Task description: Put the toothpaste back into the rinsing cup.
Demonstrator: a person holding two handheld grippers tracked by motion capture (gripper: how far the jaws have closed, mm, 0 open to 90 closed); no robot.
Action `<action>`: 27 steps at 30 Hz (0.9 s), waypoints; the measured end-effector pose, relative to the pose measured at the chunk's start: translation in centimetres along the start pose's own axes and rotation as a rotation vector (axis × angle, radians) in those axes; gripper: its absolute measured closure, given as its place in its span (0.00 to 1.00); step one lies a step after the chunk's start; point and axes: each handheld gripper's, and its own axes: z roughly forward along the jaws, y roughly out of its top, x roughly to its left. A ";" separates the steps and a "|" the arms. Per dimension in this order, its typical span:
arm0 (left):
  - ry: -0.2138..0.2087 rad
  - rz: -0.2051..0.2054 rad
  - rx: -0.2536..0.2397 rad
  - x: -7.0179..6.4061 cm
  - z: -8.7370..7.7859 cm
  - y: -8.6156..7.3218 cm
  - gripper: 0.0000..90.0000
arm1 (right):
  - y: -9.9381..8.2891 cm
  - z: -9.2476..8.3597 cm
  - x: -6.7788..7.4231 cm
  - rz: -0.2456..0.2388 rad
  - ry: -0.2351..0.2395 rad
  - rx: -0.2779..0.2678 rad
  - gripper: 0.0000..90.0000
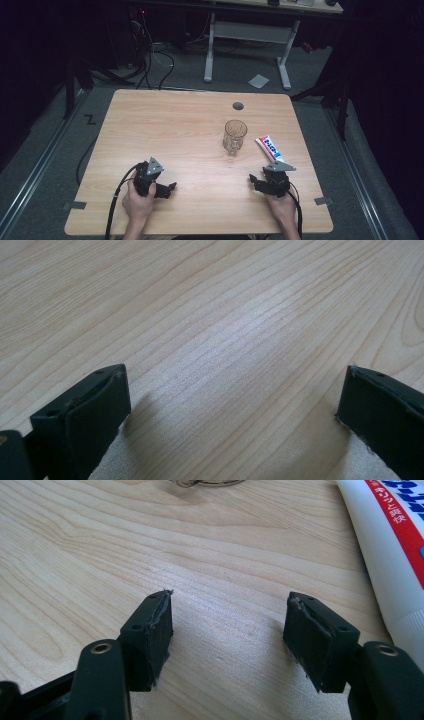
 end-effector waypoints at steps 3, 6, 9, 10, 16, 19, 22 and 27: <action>-0.001 0.000 0.000 0.0 0.0 0.0 0.01 | 0.0 0.0 0.0 -0.002 0.000 -0.001 0.40; -0.003 0.001 0.000 0.0 0.0 0.0 0.01 | 0.0 0.0 0.0 -0.001 -0.002 0.000 0.39; -0.004 0.000 0.000 0.0 0.0 0.0 0.01 | 0.0 0.0 0.0 0.000 -0.003 0.000 0.39; -0.003 0.000 0.000 0.0 0.0 0.0 0.01 | 0.0 0.0 0.0 0.000 -0.003 0.000 0.39; -0.004 0.004 0.000 0.0 0.0 0.0 0.01 | 0.0 0.0 0.0 0.007 -0.005 0.001 0.39; -0.005 0.006 0.000 -0.1 0.0 0.0 0.01 | 0.0 0.0 0.0 0.007 -0.003 0.001 0.38; -0.005 0.007 0.000 -0.1 0.0 0.0 0.01 | 0.0 0.0 0.0 0.002 0.001 0.003 0.36; -0.008 0.010 0.000 -0.1 0.0 0.0 0.01 | -0.1 -0.1 -0.1 0.028 0.001 0.009 0.32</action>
